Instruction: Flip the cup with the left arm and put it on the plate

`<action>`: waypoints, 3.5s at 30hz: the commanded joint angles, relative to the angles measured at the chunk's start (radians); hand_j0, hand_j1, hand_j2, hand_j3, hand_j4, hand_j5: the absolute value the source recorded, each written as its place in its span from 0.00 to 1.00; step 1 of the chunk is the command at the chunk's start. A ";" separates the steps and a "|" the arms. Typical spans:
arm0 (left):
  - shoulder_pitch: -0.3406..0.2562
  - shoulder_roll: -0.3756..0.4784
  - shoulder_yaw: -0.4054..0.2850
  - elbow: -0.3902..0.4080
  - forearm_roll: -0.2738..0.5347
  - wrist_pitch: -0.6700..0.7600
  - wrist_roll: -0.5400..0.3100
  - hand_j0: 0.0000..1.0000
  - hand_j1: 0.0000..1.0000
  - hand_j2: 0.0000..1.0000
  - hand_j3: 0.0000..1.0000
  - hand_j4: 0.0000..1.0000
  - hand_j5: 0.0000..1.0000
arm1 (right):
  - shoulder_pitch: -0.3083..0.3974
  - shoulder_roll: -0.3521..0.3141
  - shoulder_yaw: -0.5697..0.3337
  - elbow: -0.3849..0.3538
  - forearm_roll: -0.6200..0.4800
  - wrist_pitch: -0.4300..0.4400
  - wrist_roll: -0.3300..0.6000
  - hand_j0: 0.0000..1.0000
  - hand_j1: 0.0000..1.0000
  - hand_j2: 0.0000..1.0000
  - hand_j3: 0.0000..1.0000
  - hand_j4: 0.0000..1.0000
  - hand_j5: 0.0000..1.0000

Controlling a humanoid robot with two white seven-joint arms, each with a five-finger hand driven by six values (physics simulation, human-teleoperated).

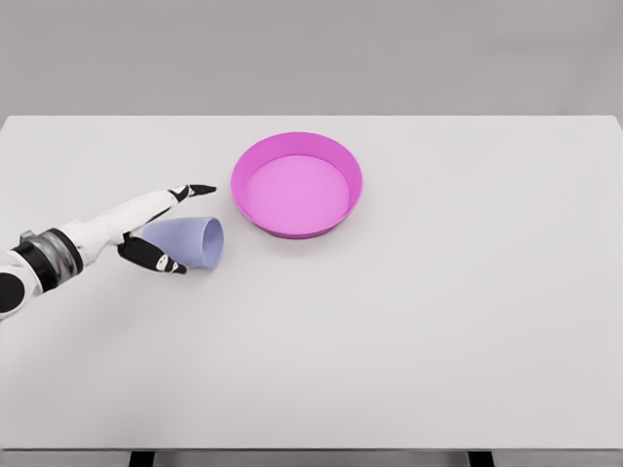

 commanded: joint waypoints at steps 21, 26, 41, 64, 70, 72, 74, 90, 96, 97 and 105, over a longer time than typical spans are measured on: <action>-0.005 -0.037 -0.019 0.001 -0.008 0.096 0.008 1.00 1.00 1.00 1.00 1.00 1.00 | 0.000 0.000 0.000 0.000 0.000 0.000 0.000 1.00 1.00 1.00 1.00 1.00 1.00; -0.005 -0.037 -0.019 0.001 -0.009 0.113 0.008 1.00 1.00 1.00 1.00 1.00 1.00 | 0.000 0.000 0.000 0.000 0.000 0.000 0.000 1.00 1.00 1.00 1.00 1.00 1.00; -0.005 -0.057 -0.036 0.001 -0.012 0.116 0.009 1.00 1.00 1.00 1.00 1.00 1.00 | 0.000 0.000 0.000 0.000 0.000 0.000 0.000 1.00 1.00 1.00 1.00 1.00 1.00; -0.011 -0.079 -0.038 0.016 -0.020 0.161 0.016 1.00 1.00 1.00 1.00 1.00 1.00 | 0.000 0.000 0.000 0.000 0.000 0.000 0.000 1.00 1.00 1.00 1.00 1.00 1.00; -0.014 -0.082 -0.038 0.021 -0.026 0.161 0.016 1.00 1.00 1.00 1.00 1.00 1.00 | 0.000 0.000 0.000 0.000 0.000 0.000 0.000 1.00 1.00 1.00 1.00 1.00 1.00; -0.017 -0.093 -0.039 0.027 -0.026 0.161 0.016 1.00 1.00 1.00 1.00 1.00 1.00 | 0.000 0.000 0.000 0.000 0.000 0.000 0.000 1.00 1.00 1.00 1.00 1.00 1.00; -0.017 -0.094 -0.041 0.032 -0.026 0.161 0.016 1.00 1.00 1.00 1.00 1.00 1.00 | 0.000 0.000 0.000 0.000 0.000 0.000 0.000 1.00 1.00 1.00 1.00 1.00 1.00; -0.012 -0.076 -0.044 0.001 -0.026 0.187 0.014 0.70 0.70 0.70 0.70 0.70 0.70 | 0.000 0.000 0.000 0.000 0.000 0.000 0.000 1.00 1.00 1.00 1.00 1.00 1.00; -0.014 -0.077 -0.033 0.001 -0.025 0.187 0.016 0.70 0.70 0.70 0.70 0.70 0.70 | 0.000 0.000 0.000 0.000 0.000 0.000 0.000 1.00 1.00 1.00 1.00 1.00 1.00; -0.014 -0.077 -0.032 0.001 -0.023 0.185 0.016 0.71 0.71 0.71 0.71 0.71 0.71 | 0.000 0.000 0.000 0.000 0.000 0.000 0.000 1.00 1.00 1.00 1.00 1.00 1.00; 0.000 -0.093 0.060 0.003 -0.008 0.164 0.028 0.72 0.72 0.72 0.72 0.72 0.72 | 0.000 0.000 0.000 0.000 0.000 0.000 0.000 1.00 1.00 1.00 1.00 1.00 1.00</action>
